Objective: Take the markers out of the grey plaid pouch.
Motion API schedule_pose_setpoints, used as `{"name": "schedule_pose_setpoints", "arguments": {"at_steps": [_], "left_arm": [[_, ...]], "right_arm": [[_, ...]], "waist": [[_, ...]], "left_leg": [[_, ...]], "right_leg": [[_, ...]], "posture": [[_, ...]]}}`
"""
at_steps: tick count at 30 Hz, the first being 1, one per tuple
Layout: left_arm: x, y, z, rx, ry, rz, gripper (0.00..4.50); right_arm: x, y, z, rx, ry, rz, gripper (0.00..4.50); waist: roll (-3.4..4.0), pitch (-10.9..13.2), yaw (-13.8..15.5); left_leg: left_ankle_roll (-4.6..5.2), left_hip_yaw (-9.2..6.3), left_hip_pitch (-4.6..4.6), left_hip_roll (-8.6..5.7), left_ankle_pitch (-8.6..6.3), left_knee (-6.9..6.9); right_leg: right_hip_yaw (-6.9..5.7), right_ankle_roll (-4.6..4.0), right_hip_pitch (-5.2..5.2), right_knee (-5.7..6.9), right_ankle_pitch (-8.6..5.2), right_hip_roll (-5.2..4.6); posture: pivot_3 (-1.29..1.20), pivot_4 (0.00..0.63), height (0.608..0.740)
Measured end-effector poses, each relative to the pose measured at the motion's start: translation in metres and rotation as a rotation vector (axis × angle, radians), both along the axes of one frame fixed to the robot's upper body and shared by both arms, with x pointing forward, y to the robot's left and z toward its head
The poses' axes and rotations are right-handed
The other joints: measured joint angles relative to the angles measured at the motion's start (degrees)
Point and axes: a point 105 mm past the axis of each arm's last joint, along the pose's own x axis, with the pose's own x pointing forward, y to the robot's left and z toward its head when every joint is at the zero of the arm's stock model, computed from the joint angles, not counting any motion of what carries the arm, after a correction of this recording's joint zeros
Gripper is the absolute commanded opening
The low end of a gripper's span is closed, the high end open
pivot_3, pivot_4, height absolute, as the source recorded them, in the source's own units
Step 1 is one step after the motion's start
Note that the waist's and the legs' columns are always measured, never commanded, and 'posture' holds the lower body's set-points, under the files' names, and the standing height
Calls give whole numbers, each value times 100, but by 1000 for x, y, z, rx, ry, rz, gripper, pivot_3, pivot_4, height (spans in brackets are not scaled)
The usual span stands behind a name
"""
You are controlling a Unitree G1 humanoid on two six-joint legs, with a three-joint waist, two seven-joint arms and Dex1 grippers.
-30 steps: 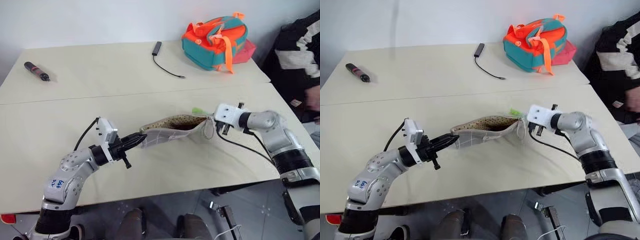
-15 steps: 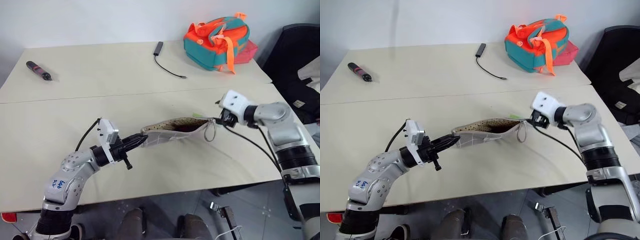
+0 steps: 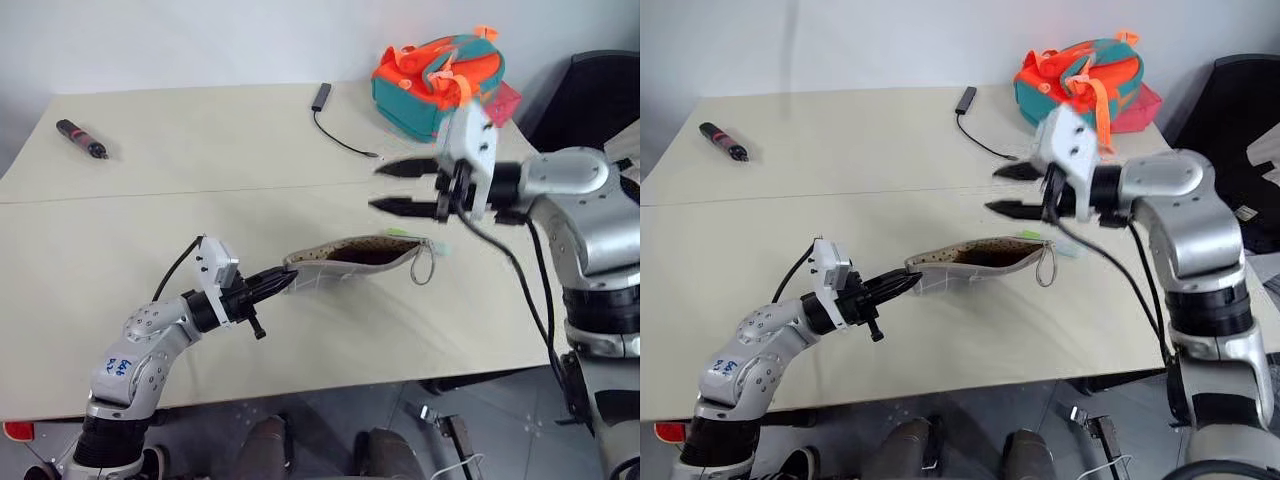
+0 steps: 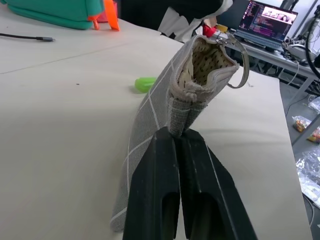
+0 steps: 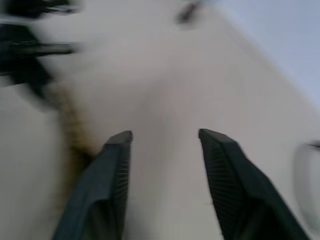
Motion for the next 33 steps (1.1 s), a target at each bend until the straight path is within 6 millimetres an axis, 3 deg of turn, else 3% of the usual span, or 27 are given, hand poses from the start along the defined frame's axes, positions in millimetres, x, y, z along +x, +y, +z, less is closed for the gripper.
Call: {"name": "schedule_pose_setpoints", "arguments": {"at_steps": [2,8,9,16,28,31,33], "left_arm": [[0,0,0,0,0,1,0],[1,0,0,-1,0,8,0],[1,0,0,-1,0,9,0],[1,0,0,-1,5,7,0],[2,-15,4,-60,58,-32,0],[1,-17,3,-88,105,-50,0],[-1,-21,4,-113,149,-74,0]], "right_arm": [[0,-3,-15,-35,42,-8,2241],[1,-13,-17,-107,10,-20,281],[2,-13,-17,-115,-2,-19,132],[8,-14,-26,-172,-40,-30,132],[27,1,-65,-391,-131,8,132],[29,6,-64,-385,-118,12,765],[30,8,-61,-385,-122,18,1442]], "waist": [[1,1,-1],[2,1,1],[1,1,2],[1,1,2],[1,1,28],[1,1,28],[1,1,26]], "left_leg": [[3,8,-2,-3,0,1],[3,7,-1,0,1,0],[3,7,-1,0,1,0],[3,7,-1,0,1,1],[3,7,-1,-2,2,4],[3,6,-2,-1,2,4],[3,5,-1,-1,3,5]], "right_leg": [[6,3,-5,0,6,-2],[6,2,-6,0,10,0],[6,2,-6,0,10,0],[5,2,-5,0,10,0],[5,2,-5,1,10,0],[5,2,-5,2,10,1],[5,3,-4,2,10,1]], "posture": [[0,150,740],[0,150,740],[0,150,740],[0,150,740],[0,150,740],[0,150,740],[0,150,740]]}}
